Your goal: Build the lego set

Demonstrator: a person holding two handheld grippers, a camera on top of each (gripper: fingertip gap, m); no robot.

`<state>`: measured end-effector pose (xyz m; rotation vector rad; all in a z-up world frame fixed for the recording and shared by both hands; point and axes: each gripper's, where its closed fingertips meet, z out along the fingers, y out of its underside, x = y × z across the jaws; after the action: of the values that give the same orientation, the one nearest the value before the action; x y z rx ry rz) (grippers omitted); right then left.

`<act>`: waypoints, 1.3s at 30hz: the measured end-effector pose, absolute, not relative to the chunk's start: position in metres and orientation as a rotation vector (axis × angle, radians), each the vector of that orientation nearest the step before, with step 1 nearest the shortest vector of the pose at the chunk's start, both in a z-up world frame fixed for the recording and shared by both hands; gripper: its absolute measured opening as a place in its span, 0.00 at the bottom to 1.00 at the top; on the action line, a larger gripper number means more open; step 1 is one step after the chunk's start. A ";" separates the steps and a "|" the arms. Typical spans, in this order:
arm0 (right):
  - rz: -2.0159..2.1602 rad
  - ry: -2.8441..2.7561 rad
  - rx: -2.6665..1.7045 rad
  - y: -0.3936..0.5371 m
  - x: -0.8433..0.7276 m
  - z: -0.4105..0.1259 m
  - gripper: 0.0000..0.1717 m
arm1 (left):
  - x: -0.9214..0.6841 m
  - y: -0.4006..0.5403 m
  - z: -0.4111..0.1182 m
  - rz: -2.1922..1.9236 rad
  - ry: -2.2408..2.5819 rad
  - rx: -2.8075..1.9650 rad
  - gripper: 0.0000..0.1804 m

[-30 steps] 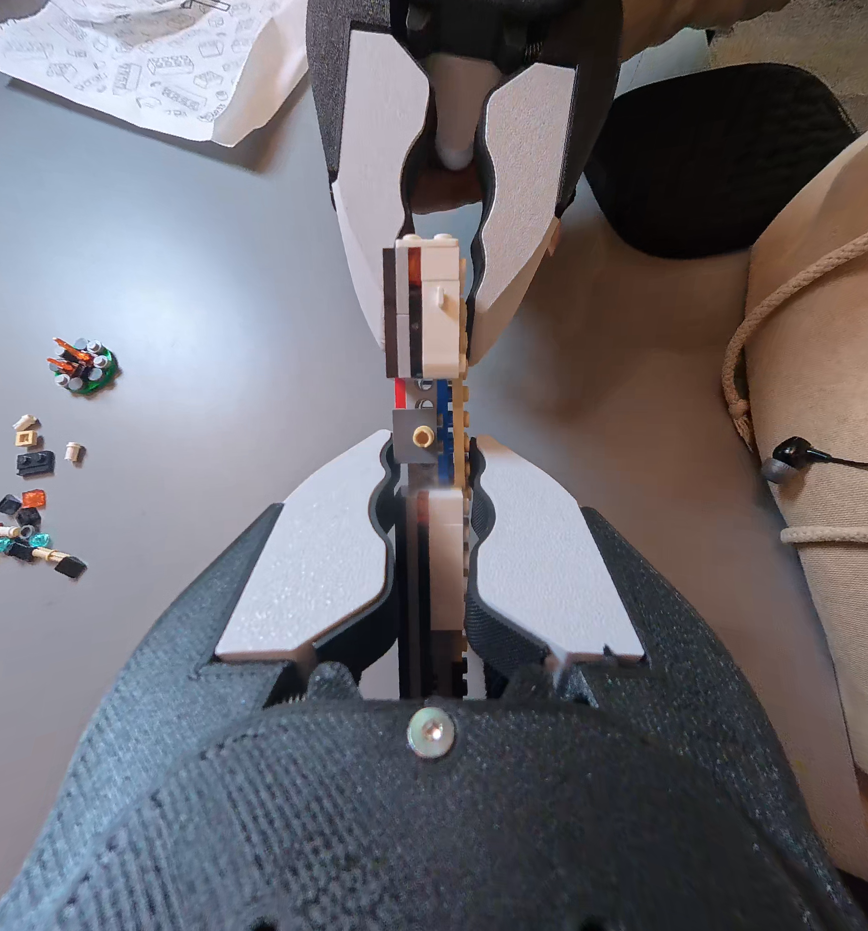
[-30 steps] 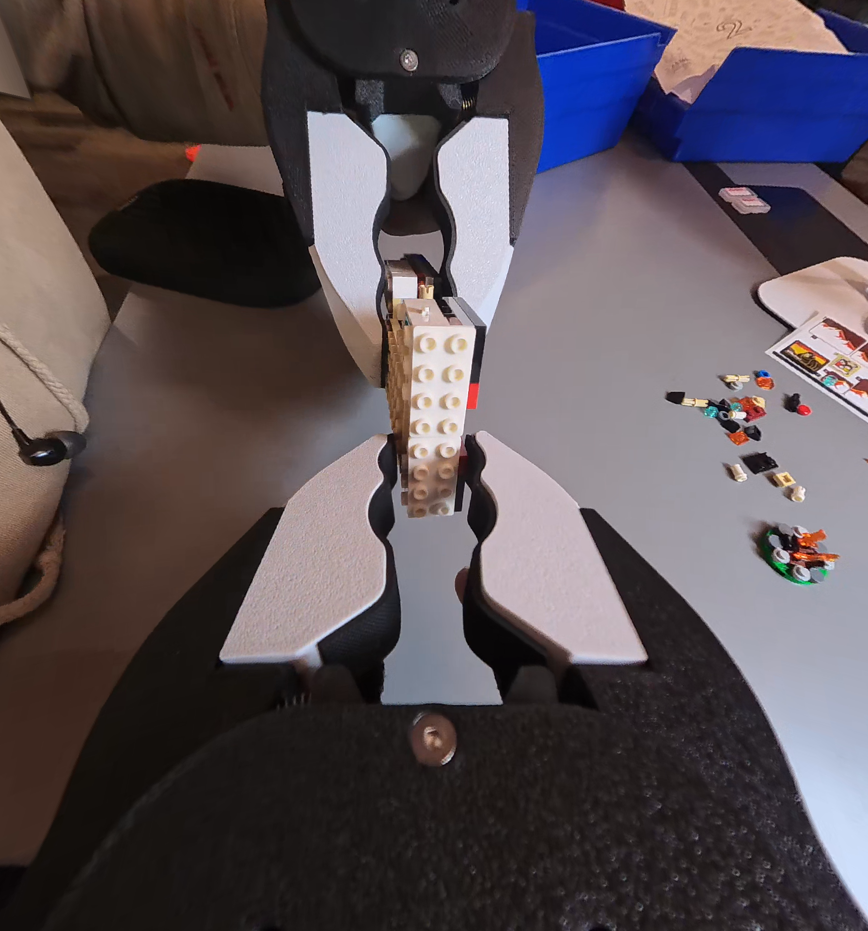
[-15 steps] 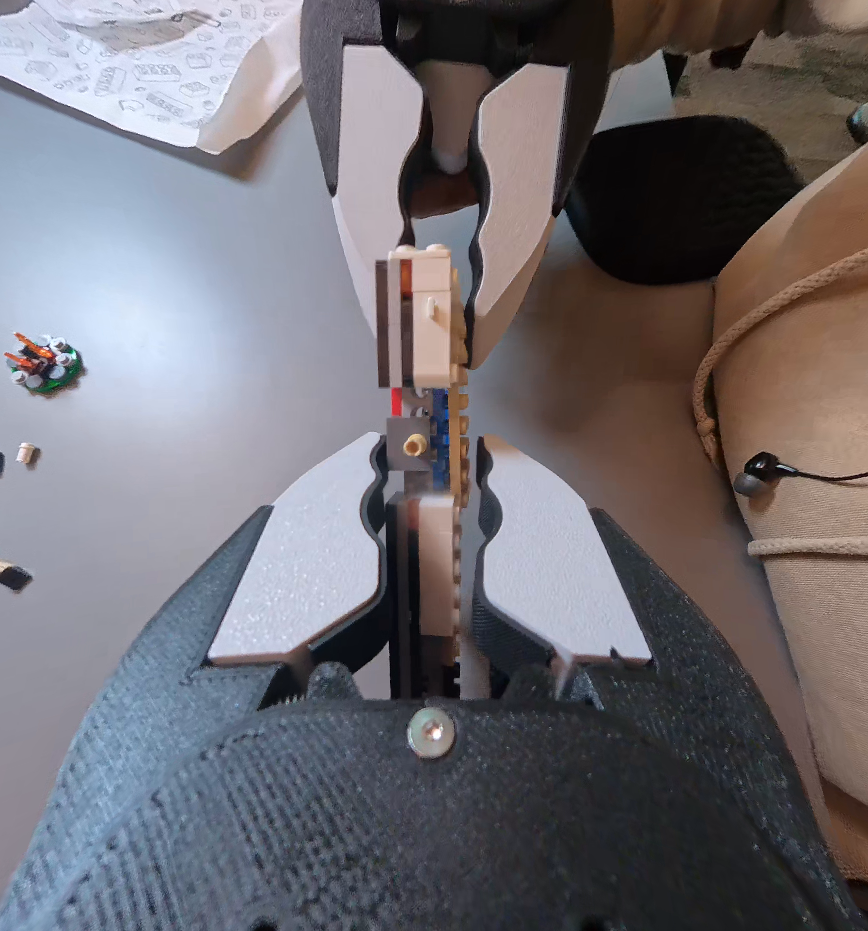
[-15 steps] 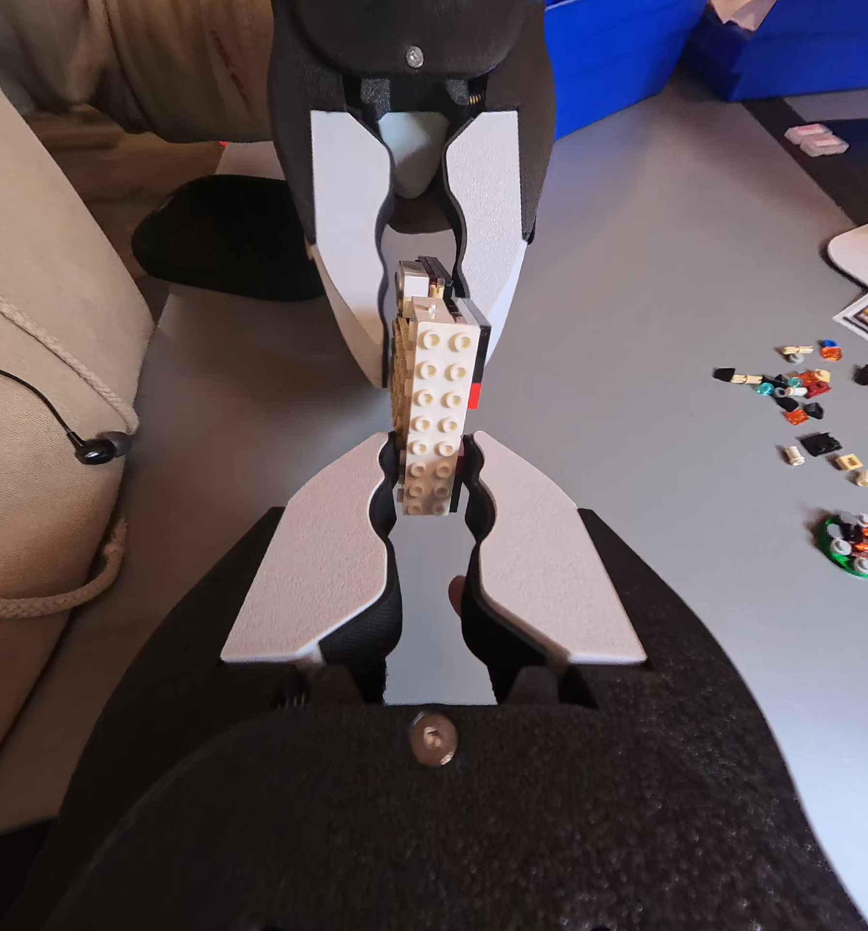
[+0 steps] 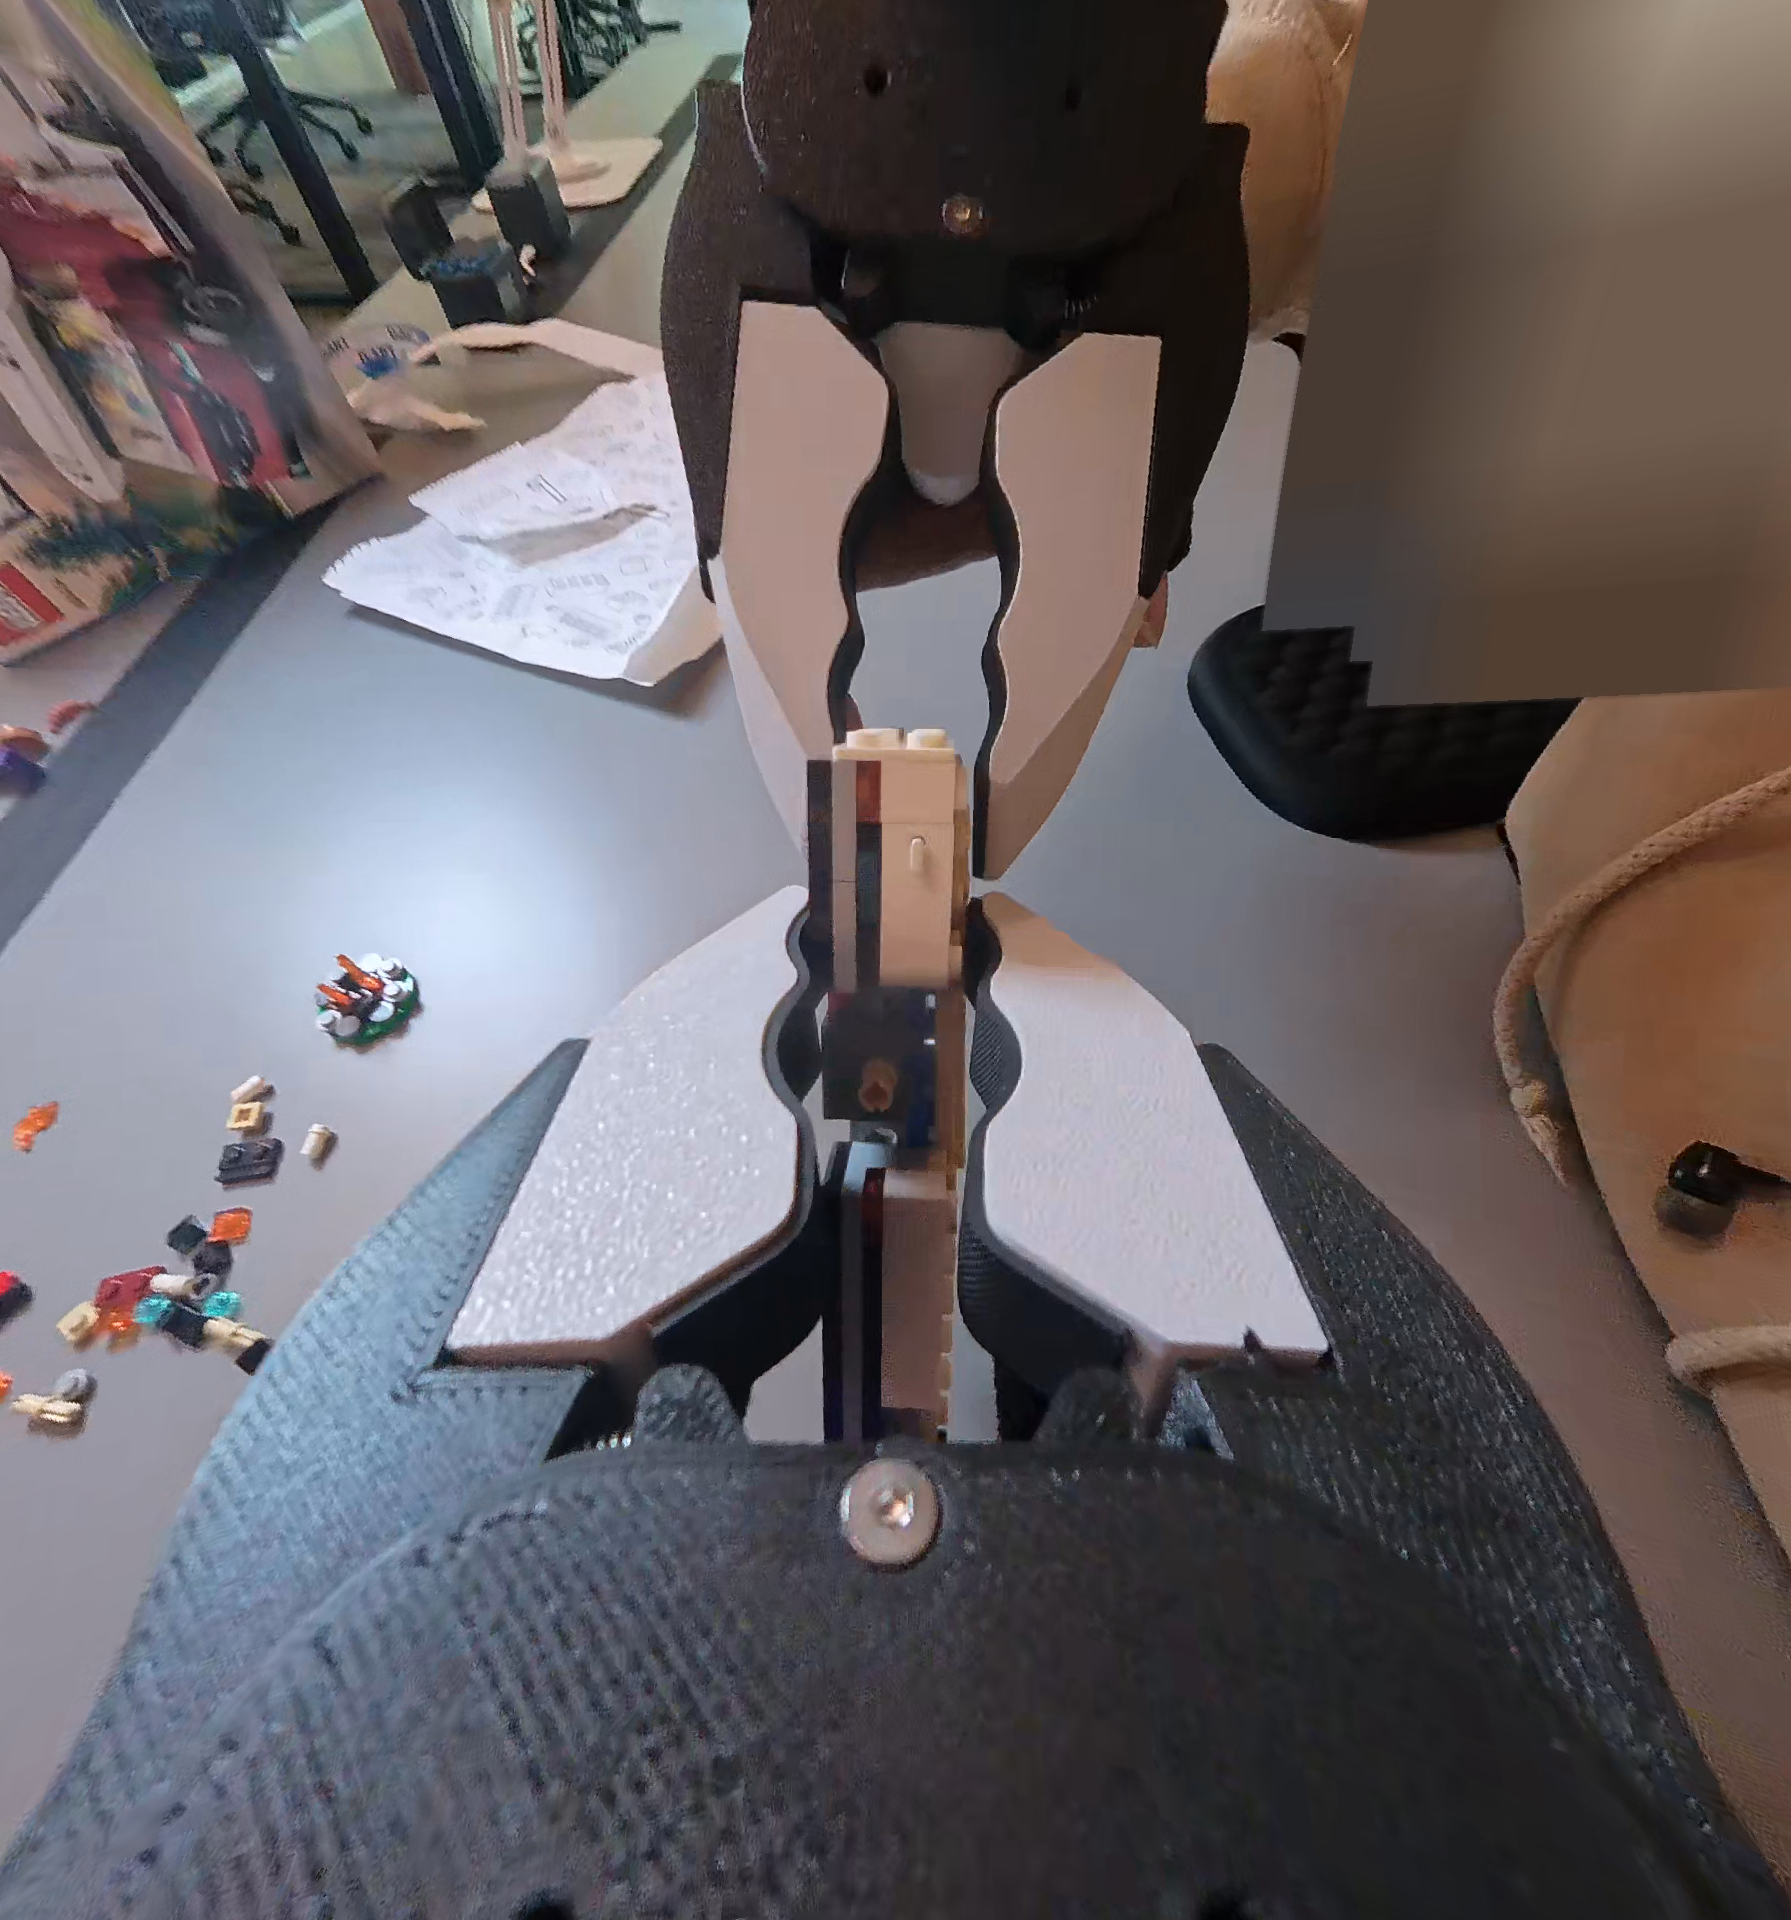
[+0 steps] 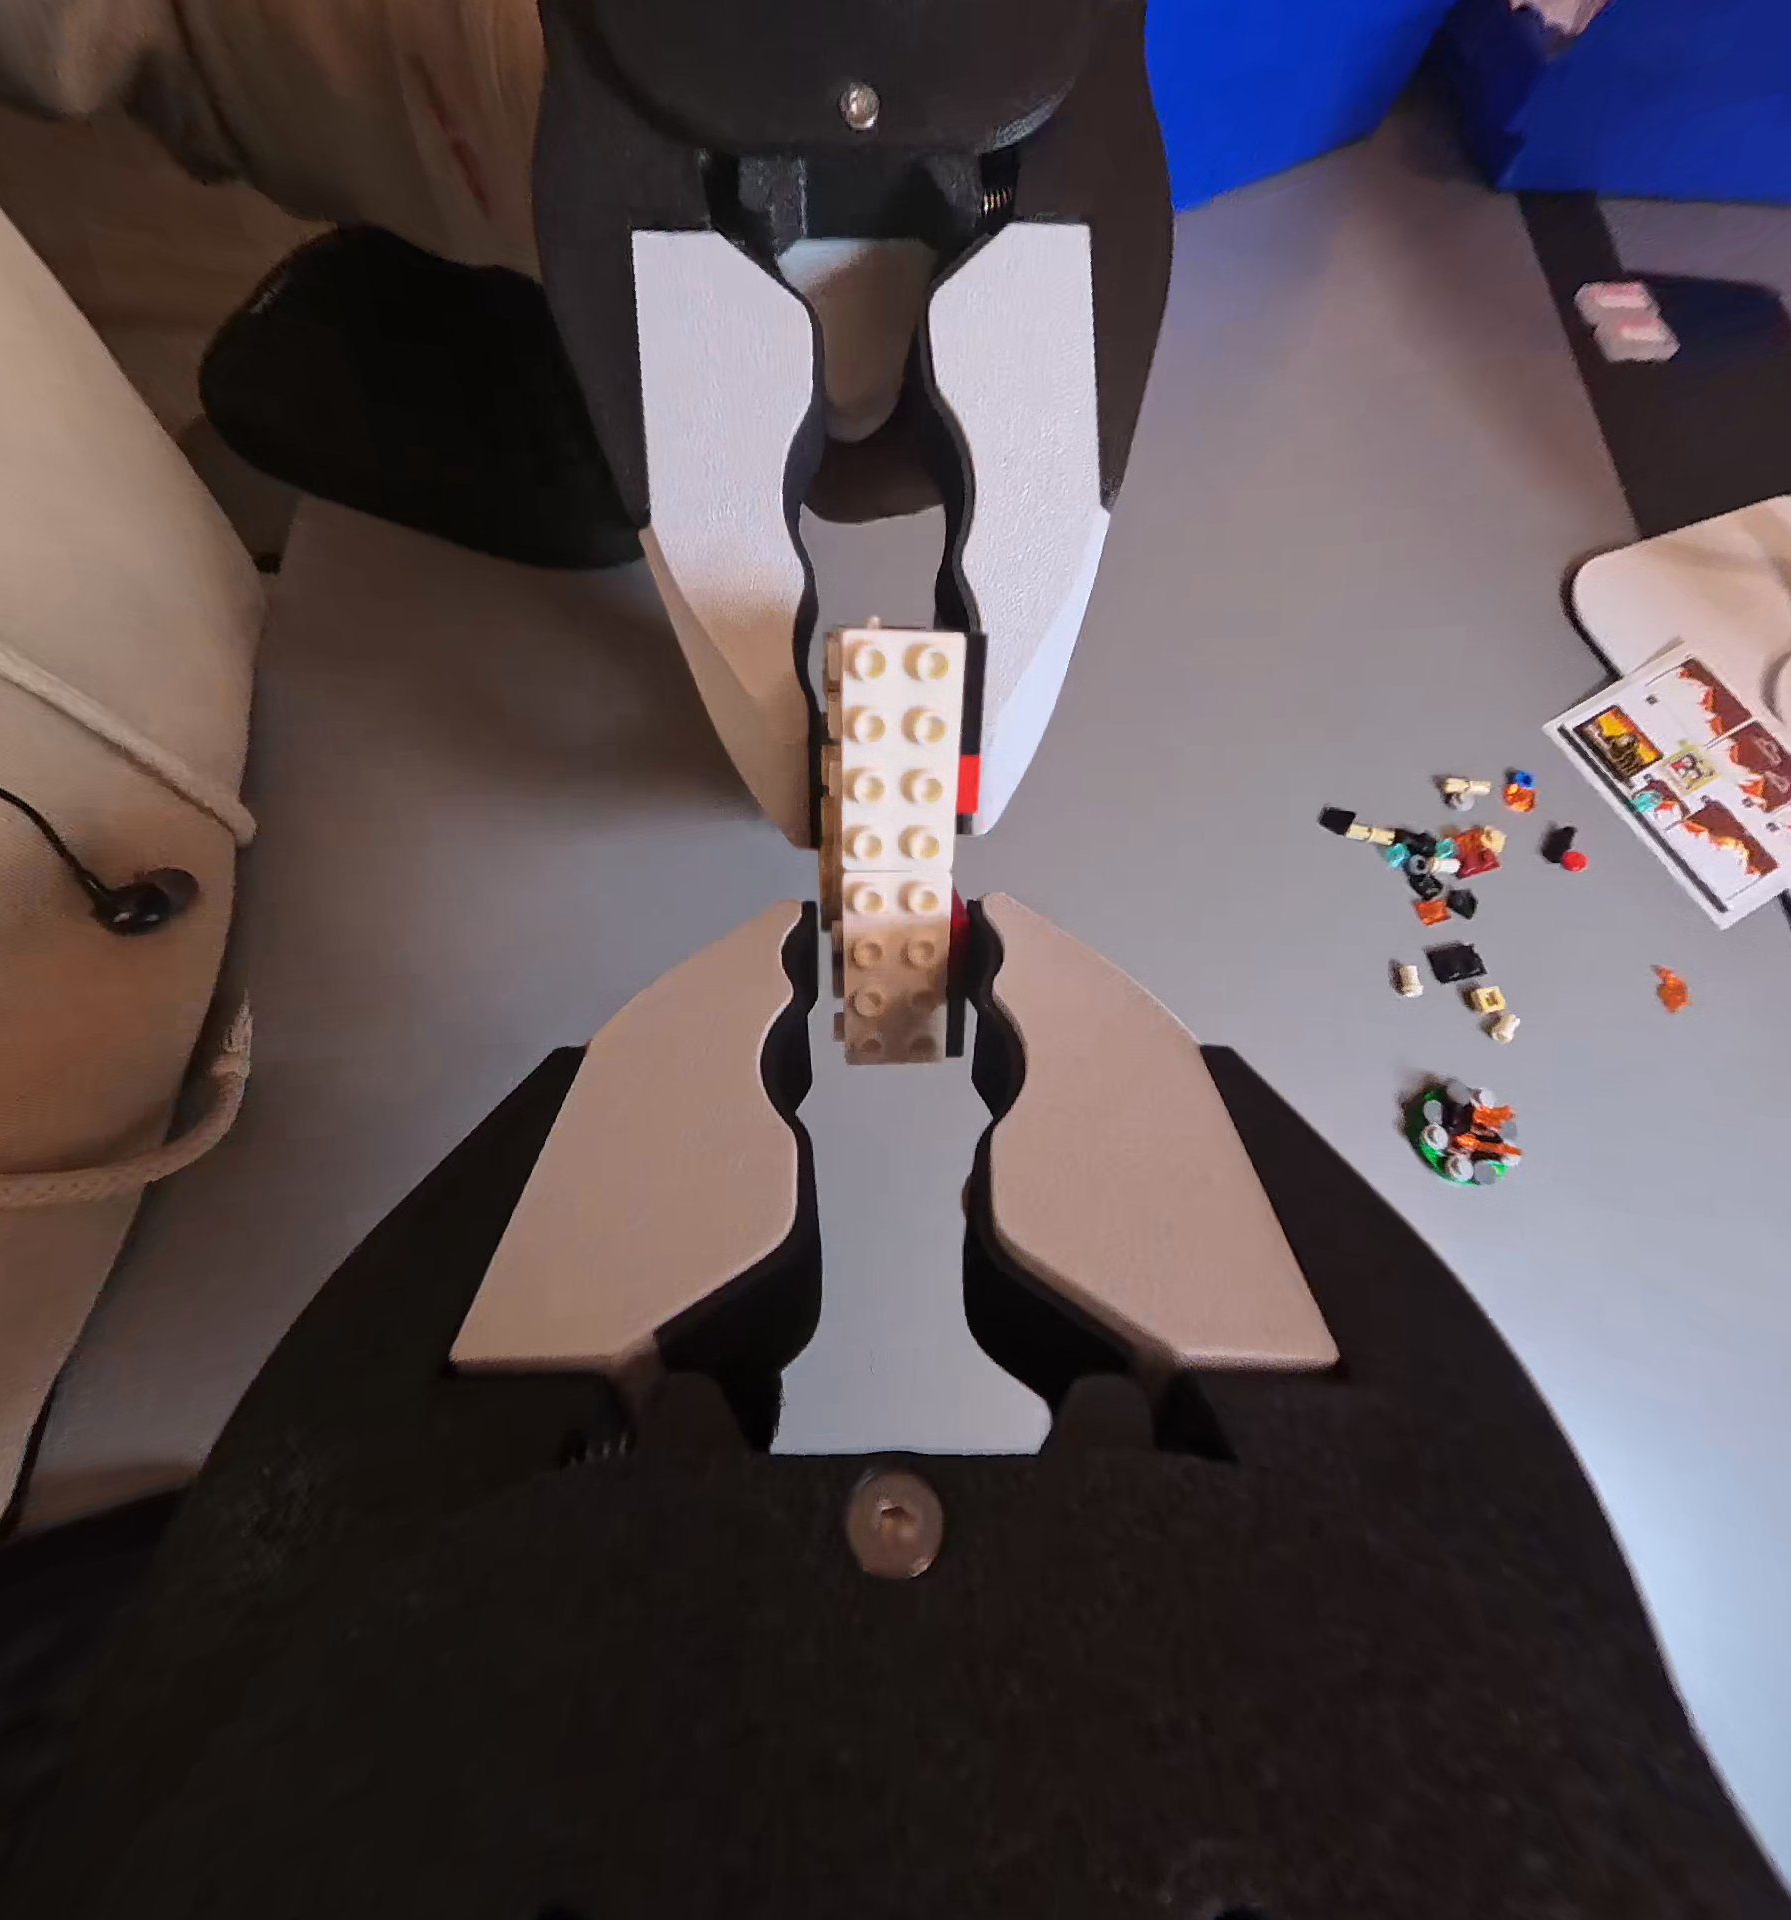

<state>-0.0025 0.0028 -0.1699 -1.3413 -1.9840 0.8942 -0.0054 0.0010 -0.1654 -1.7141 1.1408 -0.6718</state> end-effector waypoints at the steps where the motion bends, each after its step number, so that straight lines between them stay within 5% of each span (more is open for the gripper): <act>1: 0.906 -1.963 -1.333 0.003 -0.002 -0.168 0.18 | -0.006 0.000 -0.163 -0.659 1.142 -1.693 0.14; 23: 0.964 -1.916 -1.317 -0.005 -0.008 -0.164 0.13 | -0.007 -0.007 -0.157 -0.698 1.067 -1.617 0.14; 33: 1.034 -1.916 -1.388 -0.007 -0.011 -0.164 0.20 | -0.009 -0.004 -0.161 -0.812 0.997 -1.666 0.14; 39: 1.001 -1.935 -1.353 -0.007 -0.015 -0.162 0.14 | -0.009 -0.006 -0.159 -0.761 1.027 -1.646 0.14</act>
<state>-0.0145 -0.0068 -0.1619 -1.3535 -1.9350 1.0012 -0.0093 -0.0057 -0.1595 -1.6460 1.0275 -0.7606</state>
